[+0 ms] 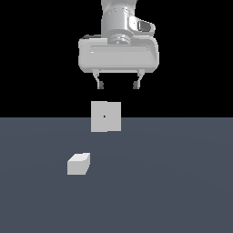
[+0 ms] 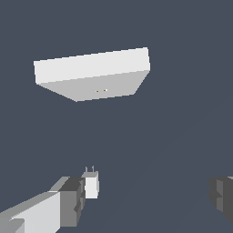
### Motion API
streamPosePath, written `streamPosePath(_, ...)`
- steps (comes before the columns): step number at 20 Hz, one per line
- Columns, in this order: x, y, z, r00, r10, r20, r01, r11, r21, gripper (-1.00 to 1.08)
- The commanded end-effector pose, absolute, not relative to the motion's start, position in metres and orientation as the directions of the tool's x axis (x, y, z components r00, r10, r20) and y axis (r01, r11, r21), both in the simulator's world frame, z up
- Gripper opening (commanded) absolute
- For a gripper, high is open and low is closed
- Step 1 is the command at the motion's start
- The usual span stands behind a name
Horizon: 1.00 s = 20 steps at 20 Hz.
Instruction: Plug the charger into the wall socket.
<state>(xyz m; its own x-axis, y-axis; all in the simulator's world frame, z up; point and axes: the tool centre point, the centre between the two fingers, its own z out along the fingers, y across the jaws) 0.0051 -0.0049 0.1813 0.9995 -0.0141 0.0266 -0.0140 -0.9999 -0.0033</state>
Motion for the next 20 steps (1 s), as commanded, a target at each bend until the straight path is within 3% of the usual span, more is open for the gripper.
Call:
streamPosePath(1, 0.005, -0.005, 0.181, 1.000, -0.014, 0.027, -0.014, -1.000, -0.003, 1.00)
streamPosePath(20, -0.026, 0.018, 0.148, 0.994, 0.002, 0.106, 0.003, -1.000, -0.005, 1.00)
